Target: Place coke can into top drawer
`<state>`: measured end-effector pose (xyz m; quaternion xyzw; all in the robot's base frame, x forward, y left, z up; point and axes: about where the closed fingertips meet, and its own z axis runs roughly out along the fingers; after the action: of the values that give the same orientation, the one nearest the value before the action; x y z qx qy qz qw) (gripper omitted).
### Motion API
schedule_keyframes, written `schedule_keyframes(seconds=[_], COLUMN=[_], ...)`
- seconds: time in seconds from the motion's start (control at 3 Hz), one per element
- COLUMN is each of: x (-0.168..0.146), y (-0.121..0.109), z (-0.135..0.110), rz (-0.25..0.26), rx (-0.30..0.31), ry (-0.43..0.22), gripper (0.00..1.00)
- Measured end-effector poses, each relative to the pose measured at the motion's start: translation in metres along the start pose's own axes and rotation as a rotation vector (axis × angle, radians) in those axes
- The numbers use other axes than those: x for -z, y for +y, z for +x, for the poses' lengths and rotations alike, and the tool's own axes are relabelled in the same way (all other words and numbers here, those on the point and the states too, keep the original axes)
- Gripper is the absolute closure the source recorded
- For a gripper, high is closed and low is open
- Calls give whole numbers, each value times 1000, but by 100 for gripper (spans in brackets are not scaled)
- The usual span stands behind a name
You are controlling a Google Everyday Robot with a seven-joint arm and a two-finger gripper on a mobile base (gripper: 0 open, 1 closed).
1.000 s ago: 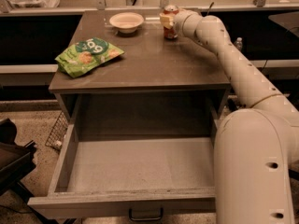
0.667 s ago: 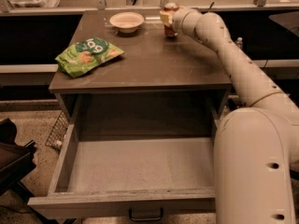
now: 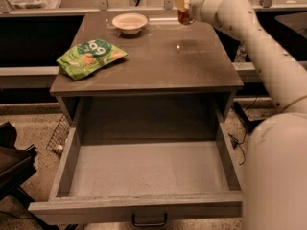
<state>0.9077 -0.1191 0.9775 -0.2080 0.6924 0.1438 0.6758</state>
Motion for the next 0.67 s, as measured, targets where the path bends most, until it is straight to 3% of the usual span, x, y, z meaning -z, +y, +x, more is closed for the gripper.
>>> schedule_keyframes(seconds=[0.33,0.67], x=[57,140], y=[10,46], z=[-25,-33], rz=[-8,-66], rx=[2,2], ry=[-7,-7], gripper=[100,100])
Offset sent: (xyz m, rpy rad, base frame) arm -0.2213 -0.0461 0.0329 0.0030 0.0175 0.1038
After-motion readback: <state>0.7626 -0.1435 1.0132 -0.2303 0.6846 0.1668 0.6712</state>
